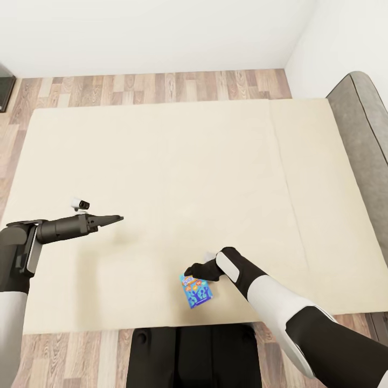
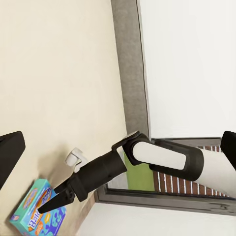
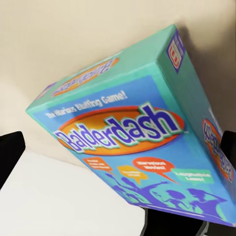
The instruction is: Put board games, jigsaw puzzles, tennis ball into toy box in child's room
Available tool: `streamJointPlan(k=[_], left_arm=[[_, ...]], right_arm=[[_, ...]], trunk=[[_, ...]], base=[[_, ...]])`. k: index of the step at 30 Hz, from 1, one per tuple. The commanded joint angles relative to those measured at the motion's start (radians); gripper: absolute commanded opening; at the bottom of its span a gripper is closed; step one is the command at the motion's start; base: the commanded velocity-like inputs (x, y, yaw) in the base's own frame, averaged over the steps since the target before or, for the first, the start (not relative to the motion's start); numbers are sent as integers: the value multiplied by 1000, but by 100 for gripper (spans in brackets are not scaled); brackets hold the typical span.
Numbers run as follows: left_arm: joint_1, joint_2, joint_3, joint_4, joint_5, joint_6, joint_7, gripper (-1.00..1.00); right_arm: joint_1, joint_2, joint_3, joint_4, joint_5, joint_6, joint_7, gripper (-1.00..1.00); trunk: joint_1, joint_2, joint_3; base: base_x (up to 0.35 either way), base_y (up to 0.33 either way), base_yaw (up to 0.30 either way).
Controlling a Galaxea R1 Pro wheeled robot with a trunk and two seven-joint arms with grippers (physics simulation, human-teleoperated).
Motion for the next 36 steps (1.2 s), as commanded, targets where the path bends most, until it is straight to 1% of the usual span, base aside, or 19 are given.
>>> streamJointPlan(k=[1, 31, 36], left_arm=[[0, 1, 0, 0, -1, 11, -4, 100], [0, -1, 0, 0, -1, 11, -4, 100], [0, -1, 0, 0, -1, 11, -4, 100]], right_arm=[[-1, 0, 4, 0, -2, 2, -2, 100], [0, 0, 4, 0, -2, 2, -2, 100], [1, 0, 4, 0, -2, 1, -2, 100]], trunk=[[0, -2, -1], [0, -2, -1], [0, -2, -1]], base=[[-42, 23, 0], [-4, 2, 0], [0, 75, 0]])
